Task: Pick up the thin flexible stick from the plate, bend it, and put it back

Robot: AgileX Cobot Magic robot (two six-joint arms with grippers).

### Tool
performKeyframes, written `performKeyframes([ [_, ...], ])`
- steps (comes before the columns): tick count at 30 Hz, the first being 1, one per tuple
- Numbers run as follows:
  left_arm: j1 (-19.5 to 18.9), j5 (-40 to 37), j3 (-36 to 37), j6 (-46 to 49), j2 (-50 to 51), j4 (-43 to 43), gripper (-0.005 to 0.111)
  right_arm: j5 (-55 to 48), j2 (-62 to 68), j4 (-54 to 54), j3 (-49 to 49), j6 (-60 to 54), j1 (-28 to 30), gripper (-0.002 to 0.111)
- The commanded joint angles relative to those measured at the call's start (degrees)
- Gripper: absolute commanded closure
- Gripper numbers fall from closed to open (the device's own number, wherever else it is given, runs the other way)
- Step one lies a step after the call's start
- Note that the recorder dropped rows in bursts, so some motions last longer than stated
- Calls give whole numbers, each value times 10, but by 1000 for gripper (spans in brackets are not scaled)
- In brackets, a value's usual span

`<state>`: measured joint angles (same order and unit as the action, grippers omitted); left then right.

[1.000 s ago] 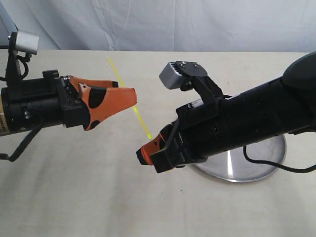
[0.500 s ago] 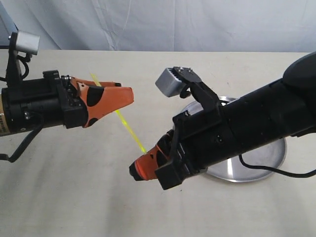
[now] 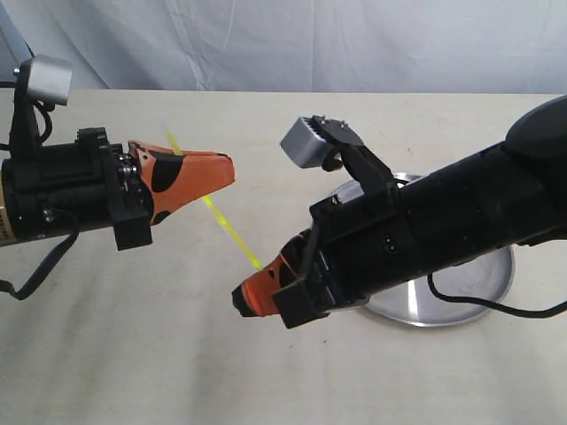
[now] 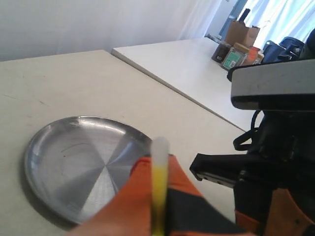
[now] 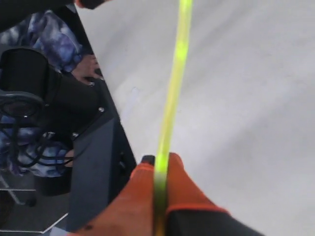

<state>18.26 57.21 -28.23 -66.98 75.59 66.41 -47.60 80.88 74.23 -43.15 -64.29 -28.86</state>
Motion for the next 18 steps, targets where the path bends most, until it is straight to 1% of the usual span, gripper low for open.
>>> performKeyframes([
  [1, 0, -30, 1, 20, 1, -11, 106, 111, -4, -30, 0, 43, 1, 109],
  [3, 0, -46, 1, 30, 1, -15, 102, 199, -4, -72, 0, 108, 1, 109],
  [5, 0, -57, 1, 30, 1, -15, 91, 273, -4, -141, 0, 173, 1, 109],
  [7, 0, -66, 1, 30, 1, -16, 74, 294, -4, -196, 0, 224, 1, 109],
  [10, 0, -84, 1, 26, 1, -27, 50, 294, 0, -241, 0, 246, 1, 109],
  [11, 0, -87, 1, 26, 1, -34, 45, 301, 3, -246, 0, 254, 1, 109],
  [13, 0, -92, 1, 24, 1, -41, 40, 319, 9, -268, 0, 280, 2, 109],
  [16, 0, -98, 1, 21, 1, -37, 40, 343, 26, -330, 0, 346, 5, 109],
  [18, 0, -102, 1, 13, 1, -34, 40, 345, 45, -387, 0, 406, 19, 109],
])
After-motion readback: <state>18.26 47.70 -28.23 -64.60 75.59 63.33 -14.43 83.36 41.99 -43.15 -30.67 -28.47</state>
